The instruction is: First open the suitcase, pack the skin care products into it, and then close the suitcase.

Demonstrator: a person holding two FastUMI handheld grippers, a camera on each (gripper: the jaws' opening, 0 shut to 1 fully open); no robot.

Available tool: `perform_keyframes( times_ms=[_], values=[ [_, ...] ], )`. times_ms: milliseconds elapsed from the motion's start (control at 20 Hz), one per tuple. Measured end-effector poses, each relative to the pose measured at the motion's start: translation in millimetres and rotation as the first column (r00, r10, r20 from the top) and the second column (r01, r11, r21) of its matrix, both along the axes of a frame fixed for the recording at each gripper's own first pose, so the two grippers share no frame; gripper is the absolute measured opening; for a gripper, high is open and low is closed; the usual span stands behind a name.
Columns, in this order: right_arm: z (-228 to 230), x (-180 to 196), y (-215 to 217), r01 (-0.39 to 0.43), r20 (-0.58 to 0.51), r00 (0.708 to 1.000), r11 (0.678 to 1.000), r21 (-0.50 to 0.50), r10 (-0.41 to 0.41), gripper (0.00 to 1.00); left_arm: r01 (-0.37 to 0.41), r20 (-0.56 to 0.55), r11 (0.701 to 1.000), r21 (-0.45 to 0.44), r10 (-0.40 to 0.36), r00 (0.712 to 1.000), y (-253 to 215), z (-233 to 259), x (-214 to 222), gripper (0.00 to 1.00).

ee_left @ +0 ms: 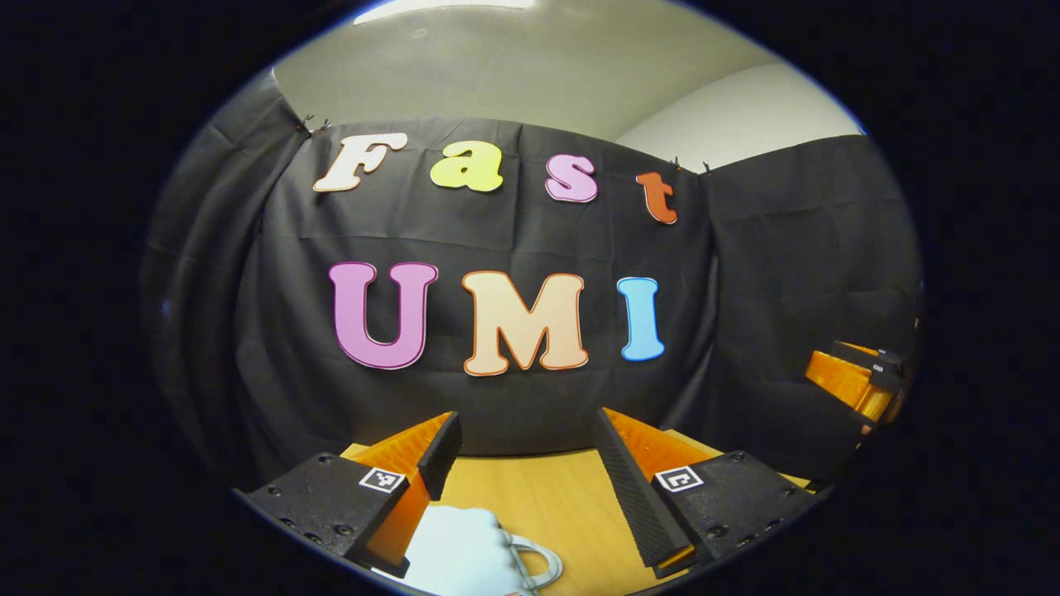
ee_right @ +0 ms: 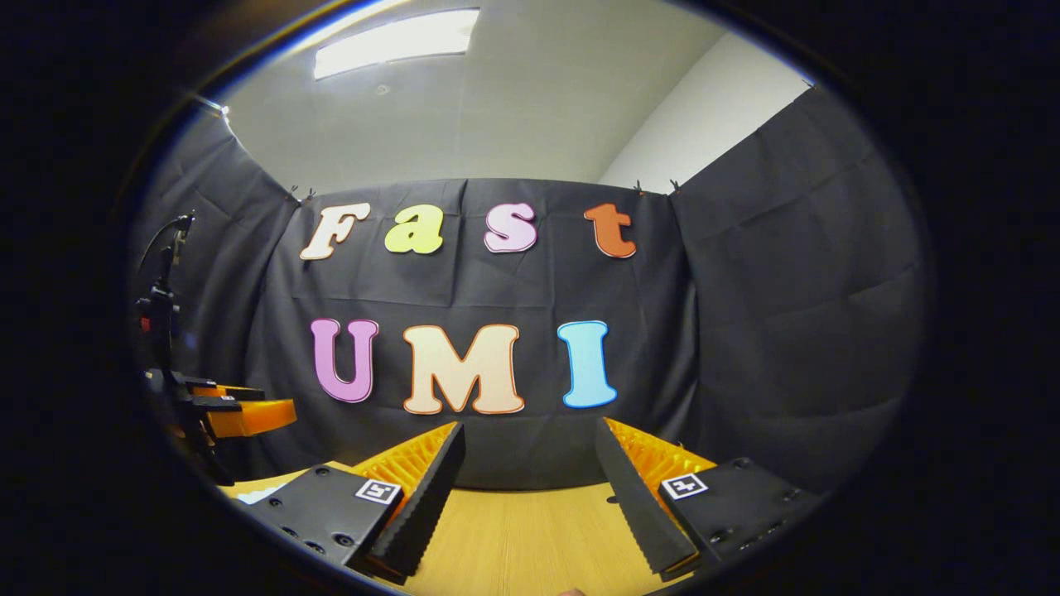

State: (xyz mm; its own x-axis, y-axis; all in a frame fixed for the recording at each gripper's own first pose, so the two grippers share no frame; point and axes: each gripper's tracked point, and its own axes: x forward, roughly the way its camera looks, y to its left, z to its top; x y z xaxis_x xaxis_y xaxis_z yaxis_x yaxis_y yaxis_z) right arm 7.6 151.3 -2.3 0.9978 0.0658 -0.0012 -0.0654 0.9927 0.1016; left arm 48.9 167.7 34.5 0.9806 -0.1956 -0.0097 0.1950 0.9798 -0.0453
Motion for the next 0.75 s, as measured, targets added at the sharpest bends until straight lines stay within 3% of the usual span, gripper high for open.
perform_keyframes(
  times_ms=[250,750],
  values=[
    [-1,2,-36,0.011,0.002,1.000,1.000,-0.001,-0.011,0.98,0.010,0.047,1.000,0.004,-0.010,0.999,-35,19,-2,0.94],
    [-9,2,-71,0.022,-0.016,1.000,0.999,0.025,-0.021,0.97,0.030,0.001,0.999,0.036,-0.030,1.000,-76,4,-7,0.93]
  ],
)
